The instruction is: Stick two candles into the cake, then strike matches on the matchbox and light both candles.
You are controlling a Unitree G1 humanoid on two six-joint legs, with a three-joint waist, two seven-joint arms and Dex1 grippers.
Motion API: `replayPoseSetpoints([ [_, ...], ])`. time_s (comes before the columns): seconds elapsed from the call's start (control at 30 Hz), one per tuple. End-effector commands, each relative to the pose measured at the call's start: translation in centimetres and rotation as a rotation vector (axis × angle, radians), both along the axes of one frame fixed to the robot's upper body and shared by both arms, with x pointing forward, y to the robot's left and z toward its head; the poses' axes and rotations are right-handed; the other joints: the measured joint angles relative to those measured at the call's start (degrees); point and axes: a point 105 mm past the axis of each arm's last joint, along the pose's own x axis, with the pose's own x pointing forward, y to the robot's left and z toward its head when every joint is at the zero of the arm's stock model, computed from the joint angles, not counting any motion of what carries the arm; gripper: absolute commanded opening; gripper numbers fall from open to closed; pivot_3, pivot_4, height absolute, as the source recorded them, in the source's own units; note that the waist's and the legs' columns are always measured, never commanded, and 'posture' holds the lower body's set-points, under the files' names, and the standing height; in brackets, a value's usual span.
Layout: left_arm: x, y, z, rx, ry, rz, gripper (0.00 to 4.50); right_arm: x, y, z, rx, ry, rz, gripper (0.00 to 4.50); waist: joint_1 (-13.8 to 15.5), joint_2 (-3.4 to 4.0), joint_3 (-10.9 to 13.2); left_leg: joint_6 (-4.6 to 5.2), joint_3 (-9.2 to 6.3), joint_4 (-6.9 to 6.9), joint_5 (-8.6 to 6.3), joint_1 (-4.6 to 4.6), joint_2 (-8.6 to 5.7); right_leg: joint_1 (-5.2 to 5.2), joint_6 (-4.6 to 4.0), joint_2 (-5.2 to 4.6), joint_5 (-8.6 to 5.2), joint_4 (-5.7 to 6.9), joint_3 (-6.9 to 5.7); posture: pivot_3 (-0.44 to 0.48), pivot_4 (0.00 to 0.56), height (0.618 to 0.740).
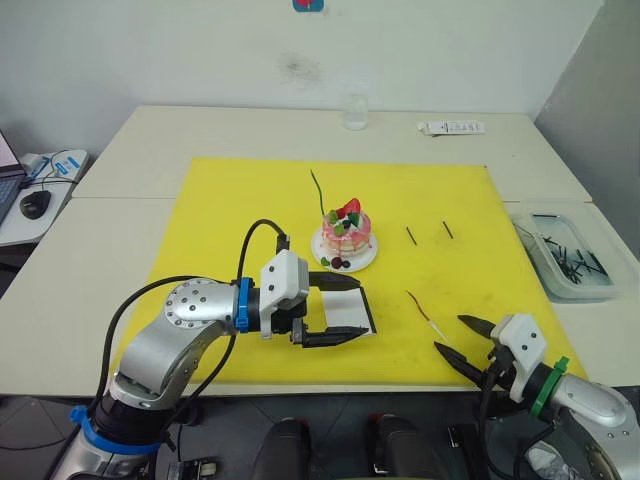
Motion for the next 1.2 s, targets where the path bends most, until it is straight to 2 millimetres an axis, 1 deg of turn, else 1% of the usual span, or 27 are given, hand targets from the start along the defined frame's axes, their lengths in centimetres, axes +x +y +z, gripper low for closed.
replayPoseSetpoints([
  [0.03, -0.2, -0.2, 0.5, -0.009, -0.029, -0.029, 3.59, 0.1, 1.1, 1.7, -0.009, -0.009, 0.039, 3.48, 0.0, 0.00, 0.0, 0.00, -0.01, 0.00, 0.00, 0.00, 0.00, 0.01, 0.00, 0.00, 0.00, 0.00, -0.01, 0.000, 0.150, 0.740],
  [0.2, -0.4, -0.5, 0.7, -0.009, -0.042, -0.049, 3.59, -0.1, 2.7, 2.3, -0.070, 0.084, 0.125, 3.48, 0.0, 0.00, 0.0, 0.00, -0.01, 0.02, 0.00, 0.00, -0.01, 0.01, 0.00, -0.02, 0.00, 0.00, 0.01, 0.000, 0.150, 0.740],
  [0.27, -0.5, -0.5, 0.8, -0.010, -0.045, -0.047, 3.59, 0.3, 3.0, 2.5, -0.088, 0.099, 0.126, 3.48, 0.0, 0.00, 0.0, 0.00, -0.01, 0.02, 0.00, -0.01, -0.01, 0.01, 0.00, -0.02, 0.00, 0.00, -0.01, 0.000, 0.150, 0.740],
  [0.33, -0.5, -0.5, 0.9, -0.014, -0.047, -0.036, 3.59, 0.7, 3.0, 2.2, -0.113, 0.119, 0.118, 3.48, 0.0, 0.00, 0.0, 0.00, -0.01, 0.01, 0.00, -0.02, -0.01, 0.00, 0.00, -0.01, 0.00, -0.01, 0.00, 0.000, 0.150, 0.740],
  [0.47, -0.7, -0.7, 1.0, -0.032, -0.045, -0.010, 3.59, 1.1, 2.1, 1.4, -0.160, 0.167, 0.056, 3.48, 0.0, -0.01, 0.0, 0.00, -0.02, 0.00, 0.00, -0.05, -0.01, 0.00, 0.01, 0.00, -0.01, -0.03, -0.03, 0.000, 0.150, 0.740],
  [0.53, -0.9, -0.8, 0.9, -0.036, -0.042, -0.004, 3.63, 1.3, 1.8, 1.5, -0.156, 0.182, 0.025, 3.09, 0.0, -0.01, 0.0, 0.00, -0.01, 0.00, 0.00, -0.06, -0.02, 0.00, 0.02, 0.00, -0.01, -0.04, -0.01, 0.000, 0.150, 0.740],
  [0.6, -0.9, -1.0, 0.9, -0.043, -0.041, 0.003, 3.63, 1.5, 1.6, 1.6, -0.168, 0.188, 0.014, 2.54, 0.0, -0.01, 0.0, 0.00, 0.00, 0.00, 0.00, -0.05, -0.03, 0.01, 0.03, 0.01, 0.00, -0.04, 0.00, 0.000, 0.150, 0.740],
  [0.7, -0.8, -1.3, 0.8, -0.056, -0.040, 0.017, 3.63, 2.1, 0.9, 2.0, -0.197, 0.177, -0.015, 1.48, 0.0, -0.01, 0.0, 0.00, -0.01, 0.04, 0.00, -0.04, -0.04, 0.02, 0.07, 0.02, 0.02, -0.02, -0.02, 0.000, 0.150, 0.740],
  [0.83, -0.7, -1.7, 0.6, -0.074, -0.042, 0.027, 3.63, 2.3, 1.1, 2.3, -0.189, 0.183, -0.002, 0.05, 0.0, -0.01, 0.0, 0.00, 0.01, 0.08, 0.00, -0.04, -0.08, 0.04, 0.10, 0.02, 0.05, -0.02, 0.01, 0.000, 0.150, 0.740],
  [0.93, -0.9, -2.2, 0.5, -0.082, -0.036, 0.014, 3.63, 2.2, 1.4, 2.9, -0.184, 0.171, 0.043, 0.02, 0.0, -0.01, 0.0, 0.00, 0.02, 0.08, 0.00, -0.05, -0.09, 0.03, 0.10, 0.04, 0.05, -0.02, 0.03, 0.000, 0.150, 0.740],
  [1.0, -1.1, -2.5, 0.5, -0.089, -0.034, 0.004, 3.63, 2.2, 1.1, 3.5, -0.187, 0.169, 0.056, 0.02, 0.0, -0.01, 0.0, 0.00, 0.01, 0.05, 0.00, -0.05, -0.09, 0.03, 0.10, 0.07, 0.05, -0.03, 0.02, 0.000, 0.150, 0.740],
  [1.07, -1.1, -2.9, 0.6, -0.098, -0.035, -0.007, 3.63, 2.2, 0.1, 4.1, -0.214, 0.170, 0.065, 0.02, 0.0, -0.01, 0.0, 0.01, 0.01, 0.04, 0.00, -0.06, -0.08, 0.01, 0.11, 0.09, 0.05, -0.03, 0.01, 0.000, 0.150, 0.740],
  [1.2, -1.7, -3.5, 0.5, -0.093, -0.033, -0.062, 3.63, 1.6, -3.2, 5.3, -0.290, 0.178, 0.100, 0.02, 0.1, -0.01, 0.0, 0.01, 0.02, 0.04, 0.00, -0.07, -0.11, 0.03, 0.10, 0.11, 0.04, -0.06, 0.00, 0.000, 0.150, 0.740],
])
